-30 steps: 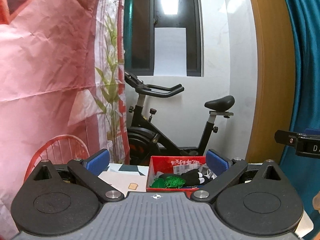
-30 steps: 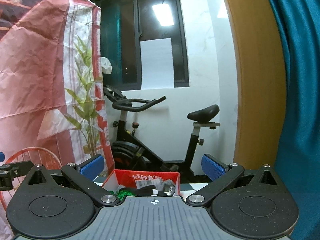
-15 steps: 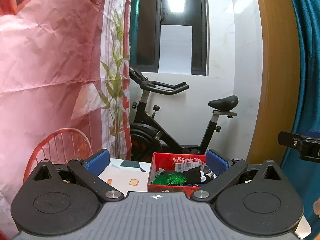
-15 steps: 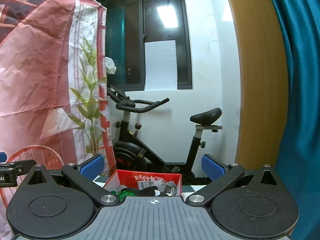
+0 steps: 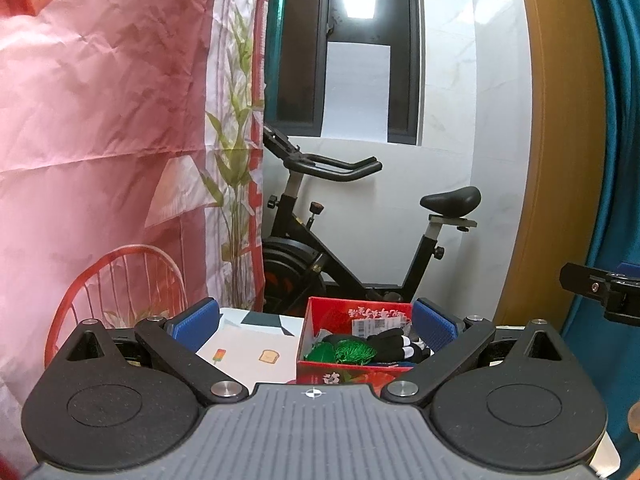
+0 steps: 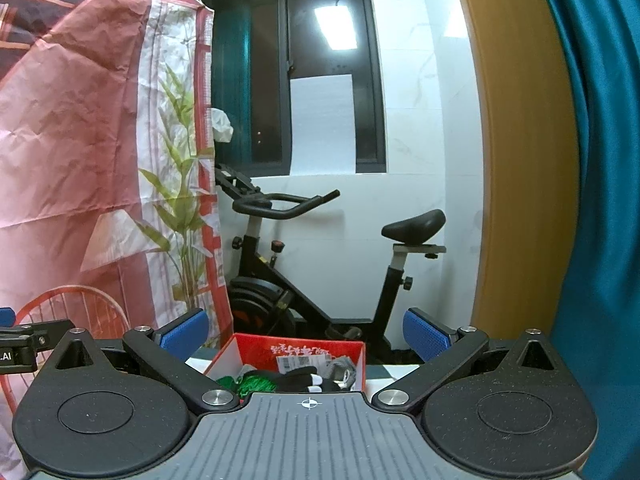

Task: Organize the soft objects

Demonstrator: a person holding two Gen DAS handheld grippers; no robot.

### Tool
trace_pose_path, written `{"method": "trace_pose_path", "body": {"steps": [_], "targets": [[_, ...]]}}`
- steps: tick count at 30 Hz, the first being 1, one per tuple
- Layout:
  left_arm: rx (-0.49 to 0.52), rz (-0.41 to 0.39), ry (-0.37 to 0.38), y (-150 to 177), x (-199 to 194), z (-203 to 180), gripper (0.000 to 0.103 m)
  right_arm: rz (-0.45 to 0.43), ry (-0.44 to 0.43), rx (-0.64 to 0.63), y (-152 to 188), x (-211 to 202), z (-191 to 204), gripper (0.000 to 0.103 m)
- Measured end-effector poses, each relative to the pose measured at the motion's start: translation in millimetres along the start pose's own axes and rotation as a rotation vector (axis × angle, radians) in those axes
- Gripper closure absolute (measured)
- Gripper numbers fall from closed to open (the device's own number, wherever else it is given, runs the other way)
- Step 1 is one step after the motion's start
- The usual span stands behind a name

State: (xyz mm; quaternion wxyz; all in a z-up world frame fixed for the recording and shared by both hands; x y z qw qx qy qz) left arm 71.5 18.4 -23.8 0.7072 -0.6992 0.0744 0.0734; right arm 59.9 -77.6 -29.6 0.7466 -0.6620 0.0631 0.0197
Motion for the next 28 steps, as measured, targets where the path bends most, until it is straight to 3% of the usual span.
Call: {"method": "trace_pose_path", "body": {"steps": [28], "targets": [[-0.005, -0.009, -0.001, 0.2, -2.8, -1.4, 0.0, -0.001, 0.006, 0.005, 0.6, 1.5, -1.1, 0.0]]}}
Point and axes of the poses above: each gripper's, at about its wrist camera, not at the fingertips, and x roughly the way its jaws point, z to its left, y to its underside, the point moved 5 cm from there along x, roughly the way its jaws point, and after that the axes turned 5 degrees about -z, right-handed, at the moved point
